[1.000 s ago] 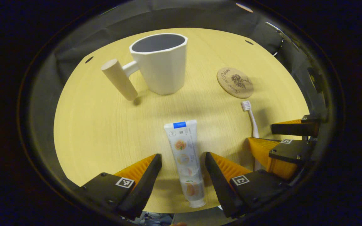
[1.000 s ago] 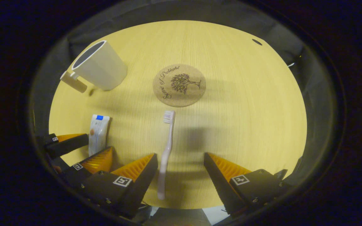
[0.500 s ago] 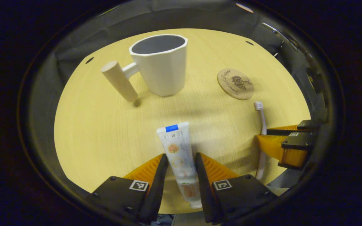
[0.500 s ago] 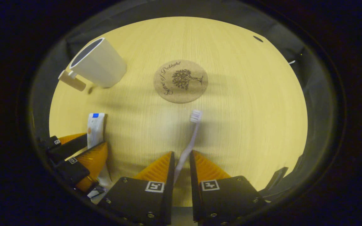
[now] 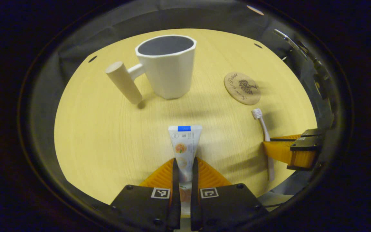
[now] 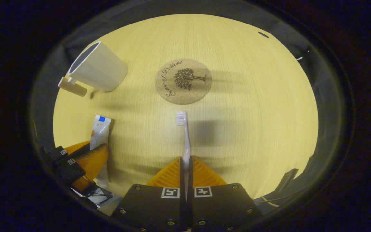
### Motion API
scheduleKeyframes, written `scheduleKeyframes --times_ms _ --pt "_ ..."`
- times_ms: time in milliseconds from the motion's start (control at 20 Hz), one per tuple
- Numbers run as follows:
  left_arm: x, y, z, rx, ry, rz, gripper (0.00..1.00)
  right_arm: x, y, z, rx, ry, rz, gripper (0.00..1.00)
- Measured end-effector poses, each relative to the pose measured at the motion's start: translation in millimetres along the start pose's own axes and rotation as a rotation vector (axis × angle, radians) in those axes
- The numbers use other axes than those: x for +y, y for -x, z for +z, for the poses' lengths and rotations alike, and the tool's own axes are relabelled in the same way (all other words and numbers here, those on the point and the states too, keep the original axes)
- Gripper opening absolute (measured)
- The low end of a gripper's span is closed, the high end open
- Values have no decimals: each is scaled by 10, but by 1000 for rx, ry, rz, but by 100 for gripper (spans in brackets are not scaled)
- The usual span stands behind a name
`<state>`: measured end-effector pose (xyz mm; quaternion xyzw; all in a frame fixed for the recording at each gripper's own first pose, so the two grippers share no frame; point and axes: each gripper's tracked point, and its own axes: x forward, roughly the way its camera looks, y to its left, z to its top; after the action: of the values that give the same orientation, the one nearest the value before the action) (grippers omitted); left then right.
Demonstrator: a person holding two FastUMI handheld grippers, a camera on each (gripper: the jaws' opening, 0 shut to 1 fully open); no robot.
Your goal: Put the toothbrush and toothpaste on the desktop into the cup, then pick up the cup and place it on the coaster on the desktop.
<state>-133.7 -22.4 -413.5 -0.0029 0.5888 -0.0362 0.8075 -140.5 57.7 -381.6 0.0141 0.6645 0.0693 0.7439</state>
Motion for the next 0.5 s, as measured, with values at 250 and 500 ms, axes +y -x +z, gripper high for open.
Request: scheduleKeyframes --times_ms 250,500 --pt "0 85 33 -8 -18 -46 20 3 14 -25 7 -47 35 2" --pt "11 369 181 -45 -1 -72 20 -21 79 2 -5 -81 59 2"
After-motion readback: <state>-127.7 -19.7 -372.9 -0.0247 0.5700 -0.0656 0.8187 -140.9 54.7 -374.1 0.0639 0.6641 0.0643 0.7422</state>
